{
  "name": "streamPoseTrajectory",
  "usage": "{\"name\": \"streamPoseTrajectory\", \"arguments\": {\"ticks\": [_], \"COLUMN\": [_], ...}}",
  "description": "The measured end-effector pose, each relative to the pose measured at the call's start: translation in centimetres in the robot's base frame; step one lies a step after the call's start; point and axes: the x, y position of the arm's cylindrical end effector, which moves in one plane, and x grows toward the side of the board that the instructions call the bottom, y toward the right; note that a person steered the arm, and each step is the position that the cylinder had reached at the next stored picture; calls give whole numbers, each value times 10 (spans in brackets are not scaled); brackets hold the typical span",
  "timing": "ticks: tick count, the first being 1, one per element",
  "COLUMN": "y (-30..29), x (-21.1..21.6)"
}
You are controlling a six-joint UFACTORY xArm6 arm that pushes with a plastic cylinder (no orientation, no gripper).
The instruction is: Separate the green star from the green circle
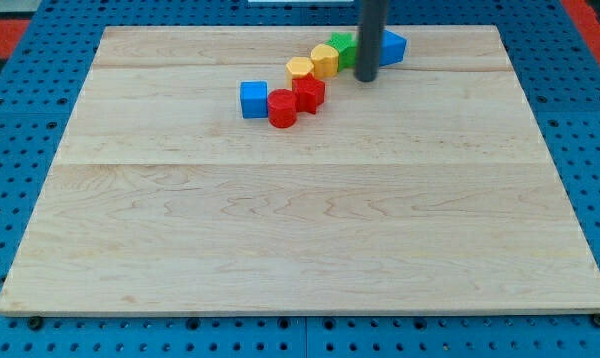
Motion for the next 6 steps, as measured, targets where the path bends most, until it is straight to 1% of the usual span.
{"name": "streamPoseTrajectory", "arguments": {"ticks": [1, 2, 3, 4, 5, 6], "y": [117, 130, 112, 62, -40, -64], "x": [0, -66, -105, -104, -104, -103]}}
